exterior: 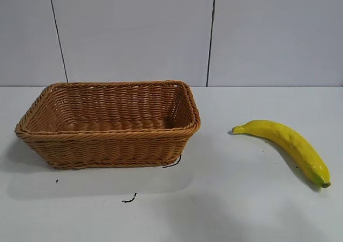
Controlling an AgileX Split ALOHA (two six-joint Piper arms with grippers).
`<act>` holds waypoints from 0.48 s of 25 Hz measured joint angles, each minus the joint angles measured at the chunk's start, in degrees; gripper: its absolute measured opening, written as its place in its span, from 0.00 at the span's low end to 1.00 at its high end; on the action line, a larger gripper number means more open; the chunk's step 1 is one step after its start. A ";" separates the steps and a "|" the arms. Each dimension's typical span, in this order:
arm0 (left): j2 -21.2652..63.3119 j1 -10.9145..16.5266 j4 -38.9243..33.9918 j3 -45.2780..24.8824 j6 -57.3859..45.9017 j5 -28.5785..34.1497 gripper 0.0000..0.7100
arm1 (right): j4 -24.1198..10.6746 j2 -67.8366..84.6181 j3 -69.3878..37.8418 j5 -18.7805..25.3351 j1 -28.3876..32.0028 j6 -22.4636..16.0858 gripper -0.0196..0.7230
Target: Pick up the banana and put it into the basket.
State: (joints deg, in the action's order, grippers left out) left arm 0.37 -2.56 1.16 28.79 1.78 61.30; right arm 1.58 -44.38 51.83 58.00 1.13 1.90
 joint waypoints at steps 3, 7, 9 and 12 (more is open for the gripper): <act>0.00 0.00 0.00 0.00 0.00 0.00 0.89 | 0.00 -9.73 4.07 -0.05 0.00 0.00 0.95; 0.00 0.00 0.00 0.00 0.00 0.00 0.89 | -0.11 -22.30 9.55 -0.11 0.00 0.06 0.95; 0.00 0.00 0.00 0.00 0.00 0.00 0.89 | -0.15 -28.44 12.22 -0.19 0.00 0.55 0.95; 0.00 0.00 0.00 0.00 0.00 0.00 0.89 | 0.12 -37.37 16.51 -0.21 0.00 2.14 0.95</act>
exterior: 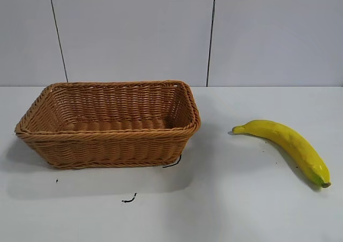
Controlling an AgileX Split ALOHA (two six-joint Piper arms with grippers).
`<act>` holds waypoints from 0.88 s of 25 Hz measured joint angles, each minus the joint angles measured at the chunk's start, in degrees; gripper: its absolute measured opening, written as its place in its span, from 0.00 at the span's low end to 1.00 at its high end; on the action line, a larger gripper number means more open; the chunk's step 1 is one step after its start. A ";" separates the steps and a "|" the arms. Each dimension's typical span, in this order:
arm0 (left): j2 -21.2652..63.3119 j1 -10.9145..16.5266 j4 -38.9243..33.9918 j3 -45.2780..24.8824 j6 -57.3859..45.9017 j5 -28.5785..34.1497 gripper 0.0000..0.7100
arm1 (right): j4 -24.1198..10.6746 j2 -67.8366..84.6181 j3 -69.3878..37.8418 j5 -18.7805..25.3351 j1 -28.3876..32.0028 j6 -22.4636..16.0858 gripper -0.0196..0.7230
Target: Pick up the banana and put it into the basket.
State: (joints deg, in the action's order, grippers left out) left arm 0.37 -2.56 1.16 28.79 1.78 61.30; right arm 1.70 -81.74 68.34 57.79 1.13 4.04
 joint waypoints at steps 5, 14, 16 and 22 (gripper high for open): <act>0.00 0.00 0.00 0.00 0.00 0.00 0.89 | 0.85 -12.95 7.42 -0.04 0.00 4.19 0.95; 0.00 0.00 0.00 0.00 0.00 0.00 0.89 | 5.14 -27.12 12.98 -0.67 0.00 8.48 0.95; 0.00 0.00 0.00 0.00 0.00 0.00 0.89 | 5.26 -29.37 12.97 -1.28 0.00 8.69 0.95; 0.00 0.00 0.00 0.00 0.00 0.00 0.89 | 6.55 -35.48 12.97 -3.95 0.00 9.14 0.95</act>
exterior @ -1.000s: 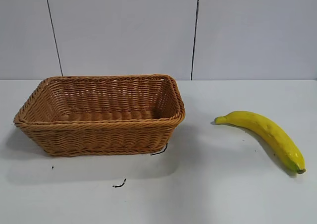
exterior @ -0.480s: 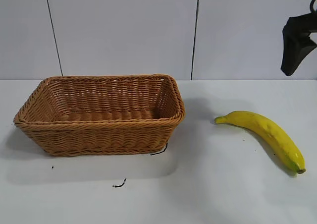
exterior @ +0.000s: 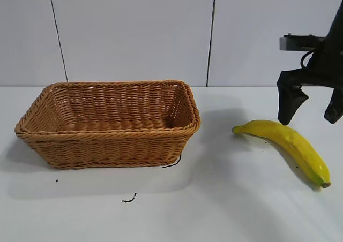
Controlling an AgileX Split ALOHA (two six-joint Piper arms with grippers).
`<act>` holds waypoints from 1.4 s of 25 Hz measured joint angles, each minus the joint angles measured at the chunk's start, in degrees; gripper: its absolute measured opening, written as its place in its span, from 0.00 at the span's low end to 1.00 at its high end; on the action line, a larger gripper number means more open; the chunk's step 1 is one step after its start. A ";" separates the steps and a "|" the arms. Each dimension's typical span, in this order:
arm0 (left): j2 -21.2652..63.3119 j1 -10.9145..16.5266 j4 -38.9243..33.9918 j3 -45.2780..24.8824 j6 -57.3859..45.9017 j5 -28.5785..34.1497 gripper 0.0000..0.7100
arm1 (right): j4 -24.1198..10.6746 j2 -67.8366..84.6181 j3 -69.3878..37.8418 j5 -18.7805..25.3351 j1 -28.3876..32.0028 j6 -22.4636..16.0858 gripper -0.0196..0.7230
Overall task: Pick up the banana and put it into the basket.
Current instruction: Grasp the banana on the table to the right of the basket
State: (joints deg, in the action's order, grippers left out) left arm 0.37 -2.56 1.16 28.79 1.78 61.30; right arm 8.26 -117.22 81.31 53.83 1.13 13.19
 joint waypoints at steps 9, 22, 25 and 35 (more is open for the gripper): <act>0.00 0.00 0.00 0.00 0.00 0.00 0.89 | 0.00 -5.32 0.05 -4.59 0.00 0.21 0.95; 0.00 0.00 0.00 0.00 0.00 0.00 0.89 | 0.00 -7.33 0.21 -5.25 0.00 0.09 0.84; 0.00 0.00 0.00 0.00 0.00 0.00 0.89 | -0.06 -7.38 0.21 -5.19 0.00 -0.71 0.65; 0.00 0.00 0.00 0.00 0.00 0.00 0.89 | -0.14 -7.38 0.51 -3.71 0.00 -0.93 0.42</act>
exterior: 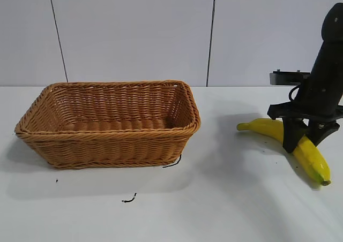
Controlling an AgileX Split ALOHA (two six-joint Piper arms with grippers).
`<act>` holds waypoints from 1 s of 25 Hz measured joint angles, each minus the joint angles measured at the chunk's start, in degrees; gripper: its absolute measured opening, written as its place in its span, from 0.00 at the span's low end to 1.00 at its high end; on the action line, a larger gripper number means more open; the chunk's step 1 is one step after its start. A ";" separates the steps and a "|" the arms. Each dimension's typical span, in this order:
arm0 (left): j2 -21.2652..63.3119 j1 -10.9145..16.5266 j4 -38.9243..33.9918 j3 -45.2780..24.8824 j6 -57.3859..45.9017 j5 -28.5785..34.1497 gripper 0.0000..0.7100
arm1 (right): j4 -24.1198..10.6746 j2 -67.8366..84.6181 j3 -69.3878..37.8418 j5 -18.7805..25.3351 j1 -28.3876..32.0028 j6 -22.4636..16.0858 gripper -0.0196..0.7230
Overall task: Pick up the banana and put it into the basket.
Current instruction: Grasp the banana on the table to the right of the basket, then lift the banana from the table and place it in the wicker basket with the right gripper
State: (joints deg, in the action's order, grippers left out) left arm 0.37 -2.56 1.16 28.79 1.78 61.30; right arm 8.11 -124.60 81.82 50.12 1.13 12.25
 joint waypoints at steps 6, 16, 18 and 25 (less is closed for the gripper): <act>0.00 0.00 0.00 0.00 0.00 0.00 0.89 | 0.05 0.00 5.86 7.49 0.00 -0.22 0.42; 0.00 0.00 0.00 0.00 0.00 0.00 0.89 | -2.23 4.01 20.36 18.81 -2.88 -1.10 0.42; 0.00 0.00 0.00 0.00 0.00 0.00 0.89 | -3.83 4.55 23.67 19.04 -4.76 -1.98 0.42; 0.00 0.00 0.00 0.00 0.00 0.00 0.89 | -5.61 4.82 34.55 19.37 -12.15 -4.79 0.42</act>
State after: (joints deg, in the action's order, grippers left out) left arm 0.37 -2.56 1.16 28.79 1.78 61.30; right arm 2.51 -119.79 116.37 69.49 -11.02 7.46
